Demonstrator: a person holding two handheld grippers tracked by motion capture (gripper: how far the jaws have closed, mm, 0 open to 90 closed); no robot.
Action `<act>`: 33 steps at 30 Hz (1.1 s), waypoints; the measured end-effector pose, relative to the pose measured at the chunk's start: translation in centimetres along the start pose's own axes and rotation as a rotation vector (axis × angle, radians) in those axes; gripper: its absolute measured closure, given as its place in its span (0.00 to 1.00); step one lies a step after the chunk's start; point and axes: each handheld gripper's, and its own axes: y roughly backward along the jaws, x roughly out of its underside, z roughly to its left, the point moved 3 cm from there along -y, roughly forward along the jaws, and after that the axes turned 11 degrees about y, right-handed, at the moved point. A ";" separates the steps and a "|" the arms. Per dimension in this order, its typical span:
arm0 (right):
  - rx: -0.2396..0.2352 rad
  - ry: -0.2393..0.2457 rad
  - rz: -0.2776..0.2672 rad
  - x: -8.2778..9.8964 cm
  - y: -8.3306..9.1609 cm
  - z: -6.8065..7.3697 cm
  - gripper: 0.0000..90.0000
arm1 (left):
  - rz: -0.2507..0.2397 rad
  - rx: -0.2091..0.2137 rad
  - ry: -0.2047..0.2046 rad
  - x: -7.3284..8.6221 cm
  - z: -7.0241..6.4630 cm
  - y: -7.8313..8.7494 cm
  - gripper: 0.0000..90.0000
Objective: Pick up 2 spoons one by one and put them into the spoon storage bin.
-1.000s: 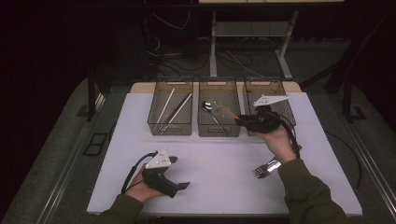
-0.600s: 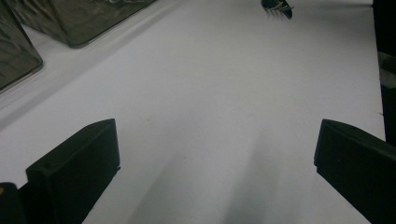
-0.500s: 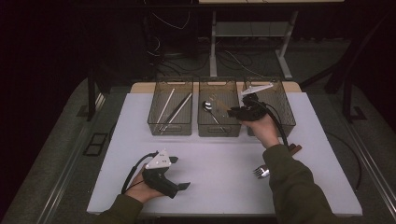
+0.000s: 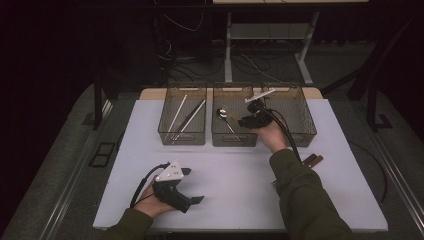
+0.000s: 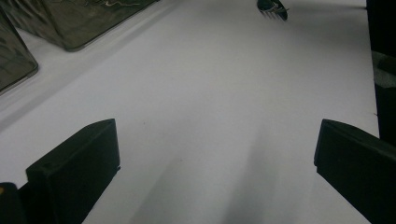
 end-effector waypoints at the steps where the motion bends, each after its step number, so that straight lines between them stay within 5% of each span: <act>1: 0.001 0.002 0.004 0.0 -0.1 0.0 0.81 | 0.000 0.000 0.001 0.0 0.0 0.0 0.00; 7: 0.021 -0.005 -0.001 0.0 -0.4 0.0 0.78 | 0.000 0.001 -0.003 0.0 0.0 0.0 0.00; 20: -0.010 -0.035 -0.098 -0.4 1.8 0.0 0.51 | -0.003 0.001 0.005 0.0 0.0 0.0 0.00; 33: -0.057 0.007 -0.188 0.6 5.1 1.4 0.51 | -0.004 -0.001 0.011 0.1 0.0 -0.1 0.00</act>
